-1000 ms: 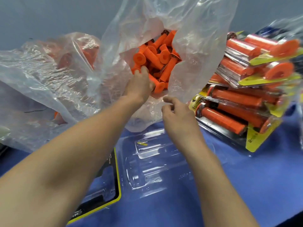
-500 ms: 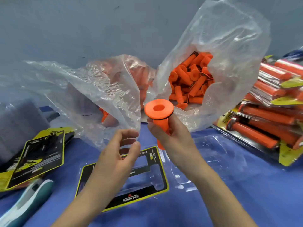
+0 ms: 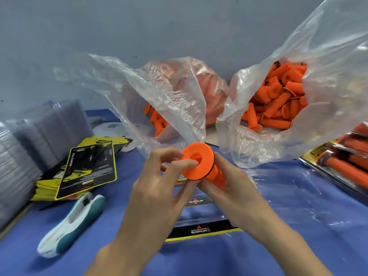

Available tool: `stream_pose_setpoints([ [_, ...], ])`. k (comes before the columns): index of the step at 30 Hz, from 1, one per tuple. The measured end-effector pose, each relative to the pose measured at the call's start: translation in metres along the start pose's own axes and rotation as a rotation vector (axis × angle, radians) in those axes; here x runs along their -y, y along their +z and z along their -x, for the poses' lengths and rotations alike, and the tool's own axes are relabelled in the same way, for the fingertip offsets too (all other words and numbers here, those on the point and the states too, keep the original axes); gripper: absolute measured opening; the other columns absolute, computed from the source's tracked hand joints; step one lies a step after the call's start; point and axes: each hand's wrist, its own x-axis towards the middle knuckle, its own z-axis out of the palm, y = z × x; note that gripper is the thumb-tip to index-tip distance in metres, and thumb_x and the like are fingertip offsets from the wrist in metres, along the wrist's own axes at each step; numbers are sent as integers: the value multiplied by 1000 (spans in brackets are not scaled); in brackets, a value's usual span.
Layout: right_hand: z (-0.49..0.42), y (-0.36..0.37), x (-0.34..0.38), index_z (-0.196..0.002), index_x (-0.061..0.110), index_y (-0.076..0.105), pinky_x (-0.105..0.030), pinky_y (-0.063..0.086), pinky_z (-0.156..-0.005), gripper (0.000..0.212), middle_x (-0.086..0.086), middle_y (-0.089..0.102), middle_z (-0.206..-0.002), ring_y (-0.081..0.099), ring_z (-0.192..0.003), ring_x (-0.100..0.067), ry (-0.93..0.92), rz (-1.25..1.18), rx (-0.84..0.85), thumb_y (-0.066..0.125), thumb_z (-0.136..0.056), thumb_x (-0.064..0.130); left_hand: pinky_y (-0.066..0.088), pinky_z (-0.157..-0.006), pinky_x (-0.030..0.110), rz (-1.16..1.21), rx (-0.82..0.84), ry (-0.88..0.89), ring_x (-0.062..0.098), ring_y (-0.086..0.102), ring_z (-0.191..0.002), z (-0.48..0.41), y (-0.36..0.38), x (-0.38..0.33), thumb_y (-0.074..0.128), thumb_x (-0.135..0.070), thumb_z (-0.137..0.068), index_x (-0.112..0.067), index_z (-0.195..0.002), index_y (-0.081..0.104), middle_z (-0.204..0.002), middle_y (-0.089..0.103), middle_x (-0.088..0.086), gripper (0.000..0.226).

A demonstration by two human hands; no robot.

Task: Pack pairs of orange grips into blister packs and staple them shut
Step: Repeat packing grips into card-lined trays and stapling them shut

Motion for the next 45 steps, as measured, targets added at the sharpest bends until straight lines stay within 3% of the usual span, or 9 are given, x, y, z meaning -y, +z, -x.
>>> stream_pose_setpoints([
  [4, 3, 8, 4, -121, 47, 56, -37, 53, -81, 31, 8, 69, -102, 64, -90, -18, 6, -27, 40, 58, -92, 37, 52, -76, 39, -2, -56, 46, 22, 60, -97, 0, -7, -1, 60, -32, -94, -26, -111, 59, -112, 51, -4, 18],
  [12, 5, 12, 11, -118, 46, 58, -31, 52, -74, 30, 5, 68, -96, 60, -83, -20, -8, -20, 30, 61, -94, 28, 49, -83, 34, 3, -53, 92, 19, 58, -98, -4, -13, -1, 63, -28, -92, -23, -106, 57, -110, 51, -8, 16],
  [14, 5, 8, 13, -115, 47, 58, -17, 49, -71, 31, 14, 68, -98, 62, -83, -7, -31, 50, 13, 66, -91, 27, 48, -82, 31, 9, -39, 73, 16, 57, -97, -5, -16, 1, 65, -27, -90, -21, -102, 57, -107, 51, -10, 16],
  [19, 4, -11, 17, -116, 55, 56, -2, 39, -76, 39, 40, 56, -107, 55, -100, 9, -4, 229, -83, 64, -78, 56, 40, -76, 10, 105, -48, -265, 5, 57, -89, -6, -28, 10, 60, -44, -93, -30, -89, 53, -91, 54, -16, 16],
  [25, 6, -14, 14, -111, 53, 61, -6, 43, -76, 39, 32, 60, -104, 60, -93, -1, 38, 186, -83, 63, -73, 61, 41, -62, 5, 236, -33, -566, -2, 62, -74, 3, -25, 17, 59, -53, -86, -35, -90, 59, -84, 65, -25, 19],
  [33, 4, -21, 24, -97, 40, 70, -14, 51, -59, 30, 10, 68, -79, 61, -65, -8, 102, -173, -165, 77, -68, 43, 53, -73, 14, 465, 26, -608, 4, 67, -92, 1, -27, 15, 64, -56, -83, -43, -114, 54, -102, 67, -16, 36],
  [38, 4, -1, 25, -95, 27, 69, -15, 52, -64, 33, 3, 70, -77, 63, -69, -7, 175, -359, -260, 77, -66, 40, 58, -70, 27, 930, 61, -825, 18, 73, -92, 1, -6, 0, 69, -49, -72, -21, -113, 64, -100, 74, -5, 51],
  [42, 6, 24, 28, -96, 19, 64, -18, 51, -73, 25, 8, 74, -86, 69, -79, -4, 104, -306, -182, 75, -79, 32, 55, -84, 26, 826, 25, -652, 15, 70, -102, 1, -9, -9, 61, -42, -92, -23, -106, 68, -105, 75, -4, 24],
  [45, 8, 24, 28, -102, 28, 67, -22, 51, -83, 15, 12, 73, -99, 67, -100, -7, 91, -144, -76, 73, -88, 31, 50, -73, 10, 760, -51, -564, 2, 69, -92, -2, -16, -13, 61, -41, -91, -33, -105, 64, -99, 74, -13, 17],
])
